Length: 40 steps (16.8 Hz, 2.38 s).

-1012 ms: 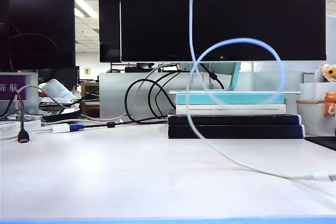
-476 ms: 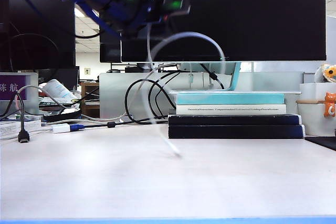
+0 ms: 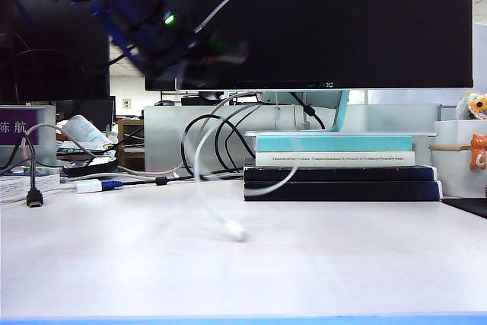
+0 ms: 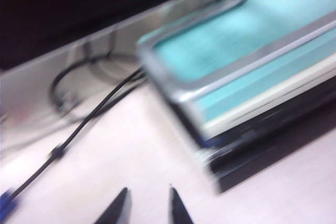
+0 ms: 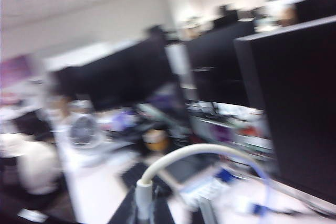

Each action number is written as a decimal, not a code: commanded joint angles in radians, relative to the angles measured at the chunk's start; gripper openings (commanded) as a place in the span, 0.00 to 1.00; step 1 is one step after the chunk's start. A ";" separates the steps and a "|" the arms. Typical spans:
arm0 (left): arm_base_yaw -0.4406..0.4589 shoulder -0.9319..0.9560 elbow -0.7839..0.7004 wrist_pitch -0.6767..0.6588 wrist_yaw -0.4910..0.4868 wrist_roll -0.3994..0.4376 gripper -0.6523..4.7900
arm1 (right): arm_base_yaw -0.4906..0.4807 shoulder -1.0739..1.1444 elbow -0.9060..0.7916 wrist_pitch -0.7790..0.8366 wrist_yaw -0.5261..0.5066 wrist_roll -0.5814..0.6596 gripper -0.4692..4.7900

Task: Unfold the white charging cable into a straight cable.

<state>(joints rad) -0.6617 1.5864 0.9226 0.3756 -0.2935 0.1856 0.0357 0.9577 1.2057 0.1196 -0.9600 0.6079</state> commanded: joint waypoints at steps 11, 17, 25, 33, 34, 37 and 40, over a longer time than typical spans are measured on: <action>0.151 -0.087 0.003 -0.371 -0.113 0.103 0.35 | -0.039 0.014 0.003 -0.555 0.732 -0.628 0.08; 0.163 -0.087 0.003 -0.461 -0.177 0.102 0.39 | -0.090 0.018 0.003 -0.603 0.958 -0.687 0.08; 0.163 -0.116 0.002 -0.562 -0.368 0.101 0.42 | -0.179 0.090 -0.101 -0.668 1.078 -0.712 0.08; 0.163 -0.241 0.002 -0.492 -0.173 0.034 0.42 | -0.179 0.089 -0.166 -0.871 1.009 -0.682 0.08; 0.163 -0.262 0.002 -0.491 -0.173 0.035 0.42 | -0.179 0.089 -0.199 -0.878 1.009 -0.677 0.08; 0.163 -0.304 0.002 -0.492 -0.173 0.019 0.42 | -0.178 0.089 -0.266 -0.888 1.001 -0.660 0.08; 0.163 -0.329 0.002 -0.517 -0.173 -0.010 0.42 | -0.178 0.090 -0.286 -0.920 1.002 -0.660 0.08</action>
<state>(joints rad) -0.4984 1.2671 0.9222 -0.1364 -0.4709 0.1909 -0.1421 1.0508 0.9188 -0.7879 0.0418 -0.0563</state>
